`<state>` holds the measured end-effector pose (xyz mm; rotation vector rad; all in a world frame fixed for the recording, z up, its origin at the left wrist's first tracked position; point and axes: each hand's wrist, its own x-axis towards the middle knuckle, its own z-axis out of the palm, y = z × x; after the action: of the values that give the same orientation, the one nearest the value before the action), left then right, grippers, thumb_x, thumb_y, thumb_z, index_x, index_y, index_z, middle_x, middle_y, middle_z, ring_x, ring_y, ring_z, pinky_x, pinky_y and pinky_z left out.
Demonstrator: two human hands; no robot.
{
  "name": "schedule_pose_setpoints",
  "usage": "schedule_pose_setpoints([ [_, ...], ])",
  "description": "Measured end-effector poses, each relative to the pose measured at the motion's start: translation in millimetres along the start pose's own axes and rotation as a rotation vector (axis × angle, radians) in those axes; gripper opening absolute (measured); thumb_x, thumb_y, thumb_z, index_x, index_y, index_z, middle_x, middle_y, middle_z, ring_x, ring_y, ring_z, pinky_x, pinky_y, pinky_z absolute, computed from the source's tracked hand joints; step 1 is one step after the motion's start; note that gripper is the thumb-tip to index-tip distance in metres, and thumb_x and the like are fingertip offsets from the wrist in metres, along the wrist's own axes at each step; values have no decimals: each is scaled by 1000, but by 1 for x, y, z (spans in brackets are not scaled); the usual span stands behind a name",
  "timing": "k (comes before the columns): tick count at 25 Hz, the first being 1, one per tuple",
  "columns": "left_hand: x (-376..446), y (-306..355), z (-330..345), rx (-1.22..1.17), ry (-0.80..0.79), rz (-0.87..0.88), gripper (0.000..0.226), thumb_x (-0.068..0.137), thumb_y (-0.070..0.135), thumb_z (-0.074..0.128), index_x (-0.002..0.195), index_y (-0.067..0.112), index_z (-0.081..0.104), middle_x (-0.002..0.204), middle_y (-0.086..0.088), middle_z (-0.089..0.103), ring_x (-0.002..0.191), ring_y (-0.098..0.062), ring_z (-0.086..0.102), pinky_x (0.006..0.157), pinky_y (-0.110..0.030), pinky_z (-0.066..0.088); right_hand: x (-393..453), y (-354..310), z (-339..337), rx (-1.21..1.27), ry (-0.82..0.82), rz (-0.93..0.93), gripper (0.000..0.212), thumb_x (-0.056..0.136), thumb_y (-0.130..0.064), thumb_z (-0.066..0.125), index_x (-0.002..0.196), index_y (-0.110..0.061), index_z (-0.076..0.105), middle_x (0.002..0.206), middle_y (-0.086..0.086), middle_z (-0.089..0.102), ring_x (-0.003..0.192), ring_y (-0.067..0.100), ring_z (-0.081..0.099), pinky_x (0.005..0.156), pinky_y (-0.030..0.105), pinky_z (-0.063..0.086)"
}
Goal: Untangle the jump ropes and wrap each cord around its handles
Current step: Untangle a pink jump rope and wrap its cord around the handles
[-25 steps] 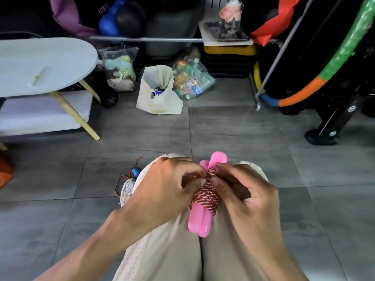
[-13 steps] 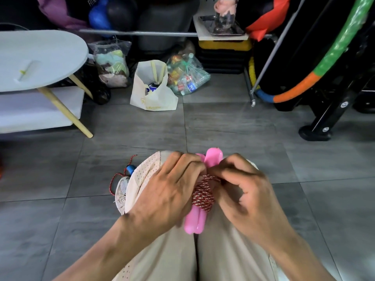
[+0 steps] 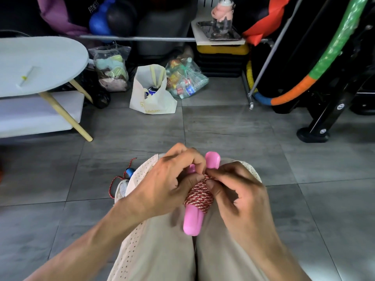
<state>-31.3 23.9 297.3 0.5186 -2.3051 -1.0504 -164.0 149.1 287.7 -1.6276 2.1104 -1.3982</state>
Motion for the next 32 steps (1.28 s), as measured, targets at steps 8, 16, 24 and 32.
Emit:
schedule_pose_setpoints([
  [8,18,-3,-1,-298,-196,-145,38,83,2,60,73,31,39,83,-8,62,72,-40,46,65,-53,43,-11,-1,11,-204,63,-45,7,90,-13,62,92,-9,67,89,-2,60,73,16,59,65,34,49],
  [16,22,4,-5,-375,-242,-229,16,82,-6,65,86,6,55,79,-11,61,64,-15,46,58,-36,40,5,0,8,-261,-52,-13,18,86,-19,47,91,-8,59,88,-2,51,74,12,40,68,20,29],
  [24,19,1,-1,-559,-178,-281,26,74,-8,63,80,13,49,78,-26,59,61,-39,39,57,-53,33,17,8,-2,-90,-166,-95,13,82,3,62,83,-6,53,83,-8,41,72,2,37,72,9,30],
  [32,25,3,3,-711,-204,-310,44,75,-10,63,71,30,47,75,0,62,70,-19,44,63,-29,38,24,18,-17,175,-266,-18,6,94,-15,57,90,-11,58,87,-7,50,78,15,54,70,25,41],
])
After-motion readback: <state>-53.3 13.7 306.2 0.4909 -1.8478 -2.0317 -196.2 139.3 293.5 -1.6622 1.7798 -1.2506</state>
